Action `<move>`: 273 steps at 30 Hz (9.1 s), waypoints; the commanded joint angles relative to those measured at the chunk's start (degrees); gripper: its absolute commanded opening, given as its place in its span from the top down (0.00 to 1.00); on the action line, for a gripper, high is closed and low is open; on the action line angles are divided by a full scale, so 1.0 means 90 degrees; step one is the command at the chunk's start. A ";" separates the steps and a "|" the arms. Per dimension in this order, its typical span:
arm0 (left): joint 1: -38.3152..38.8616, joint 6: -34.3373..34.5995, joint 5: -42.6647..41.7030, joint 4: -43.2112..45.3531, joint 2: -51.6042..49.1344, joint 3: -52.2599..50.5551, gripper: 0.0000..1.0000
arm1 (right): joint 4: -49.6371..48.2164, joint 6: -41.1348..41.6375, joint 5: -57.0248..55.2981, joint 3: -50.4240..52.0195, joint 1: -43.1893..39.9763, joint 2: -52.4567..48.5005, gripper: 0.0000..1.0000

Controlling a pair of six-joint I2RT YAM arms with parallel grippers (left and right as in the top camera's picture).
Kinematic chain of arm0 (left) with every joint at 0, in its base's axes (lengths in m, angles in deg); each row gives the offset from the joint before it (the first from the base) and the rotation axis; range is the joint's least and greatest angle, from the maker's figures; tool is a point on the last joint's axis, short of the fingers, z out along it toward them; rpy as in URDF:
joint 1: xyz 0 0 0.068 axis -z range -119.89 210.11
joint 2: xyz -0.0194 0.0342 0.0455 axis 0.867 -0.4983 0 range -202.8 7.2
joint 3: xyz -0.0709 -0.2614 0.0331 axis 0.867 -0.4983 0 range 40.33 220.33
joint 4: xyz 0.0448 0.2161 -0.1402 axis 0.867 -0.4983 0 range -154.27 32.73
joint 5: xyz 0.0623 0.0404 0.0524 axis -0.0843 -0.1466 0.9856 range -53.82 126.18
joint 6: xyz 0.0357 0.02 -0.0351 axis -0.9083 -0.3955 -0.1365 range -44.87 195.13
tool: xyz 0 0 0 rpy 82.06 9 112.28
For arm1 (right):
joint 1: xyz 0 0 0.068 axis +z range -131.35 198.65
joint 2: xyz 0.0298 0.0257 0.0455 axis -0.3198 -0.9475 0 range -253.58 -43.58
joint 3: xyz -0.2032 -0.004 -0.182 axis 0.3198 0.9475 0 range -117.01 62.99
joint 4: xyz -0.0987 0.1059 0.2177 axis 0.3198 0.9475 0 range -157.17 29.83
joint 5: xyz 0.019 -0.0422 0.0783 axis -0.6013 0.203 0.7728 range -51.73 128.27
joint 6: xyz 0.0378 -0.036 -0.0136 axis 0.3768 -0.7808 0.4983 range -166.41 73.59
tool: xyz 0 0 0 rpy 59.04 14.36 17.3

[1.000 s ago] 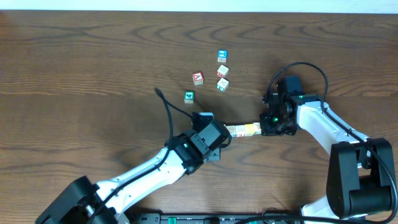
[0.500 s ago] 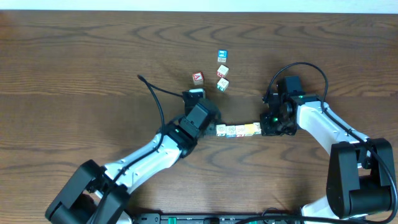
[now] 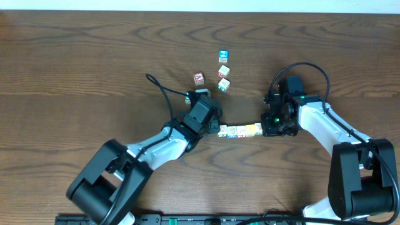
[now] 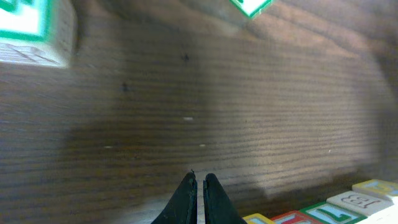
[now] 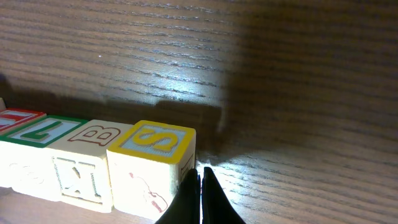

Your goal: Lift 5 blocks

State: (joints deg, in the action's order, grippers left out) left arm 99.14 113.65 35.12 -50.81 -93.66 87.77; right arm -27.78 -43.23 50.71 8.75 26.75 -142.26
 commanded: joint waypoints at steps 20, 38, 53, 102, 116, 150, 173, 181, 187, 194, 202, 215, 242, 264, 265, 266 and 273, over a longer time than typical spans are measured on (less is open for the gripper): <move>0.0117 -0.0328 -0.0831 -0.0328 -0.0070 0.0308 0.93 | 0.0000 -0.0080 0.0053 0.0017 0.0070 -0.0015 0.99; -0.0151 -0.0328 -0.0306 -0.0333 -0.0068 0.0308 0.93 | 0.0000 -0.0075 -0.0087 0.0017 0.0070 -0.0017 0.99; -0.0590 -0.0449 -0.1404 -0.1838 -0.0068 0.0308 0.93 | 0.0056 -0.0080 -0.0005 0.0017 0.0070 -0.0015 0.99; -0.0355 -0.0163 -0.2975 -0.1421 -0.0068 0.0308 0.92 | 0.0078 -0.0078 0.1013 0.0017 0.0279 -0.0015 0.99; -0.0355 -0.0153 -0.2220 -0.1496 -0.0068 0.0308 0.93 | 0.0141 -0.0075 0.0542 0.0017 0.0279 -0.0015 0.99; 0.0044 -0.0010 -0.2164 -0.1234 -0.0068 0.0308 0.93 | 0.0097 0.1093 0.1316 0.0017 0.0279 -0.0015 0.99; 0.0044 -0.0005 -0.2722 -0.1088 -0.0068 0.0308 0.93 | 0.0044 0.0738 0.2210 0.0017 0.0328 -0.0015 0.99; 0.0044 0.0015 -0.2820 -0.1088 -0.0066 0.0308 0.93 | 0.0022 0.0736 0.2654 0.0017 0.0328 -0.0015 0.99; 0.0044 0.0012 -0.2834 -0.1088 -0.0024 0.0308 0.93 | 0.0024 0.0709 0.2650 0.0017 0.0466 -0.0012 0.99; 0.0044 0.0012 -0.2834 -0.1088 0.0114 0.0308 0.93 | 0.0010 0.0685 0.2628 0.0017 0.0602 0.0056 0.99; 0.0044 0.0017 -0.2834 -0.1088 0.0148 0.0308 0.93 | 0.0024 0.0661 0.2596 0.0017 0.0607 0.0401 0.99; 0.0044 0.0012 -0.2815 -0.1090 0.0379 0.0311 0.93 | 0.0296 0.0602 0.2222 0.0017 0.0612 0.0702 0.99; 0.0044 0.0015 -0.2815 -0.1090 0.0588 0.0313 0.93 | 0.0406 0.0491 0.2120 0.0015 0.0612 0.0702 0.99; 0.0044 0.0017 -0.2837 -0.1120 0.0852 0.0333 0.93 | 0.0410 0.0493 0.2123 -0.0005 0.0612 0.0877 0.99; 0.0044 0.0017 -0.2837 -0.1120 0.0862 0.0333 0.93 | 0.0410 0.0491 0.2120 -0.0005 0.0612 0.0920 0.99; 0.0044 0.0017 -0.2837 -0.1120 0.0872 0.0333 0.93 | 0.0410 0.0493 0.2120 -0.0005 0.0612 0.0976 0.99; 0.0044 0.0017 -0.2837 -0.1188 0.0874 0.0333 0.93 | 0.0437 0.0493 0.2050 -0.0005 0.0612 0.1171 0.99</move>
State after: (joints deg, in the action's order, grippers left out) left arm 97.30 113.04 19.17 -63.82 -87.56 88.78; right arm -23.51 -37.90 53.45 8.81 28.54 -132.60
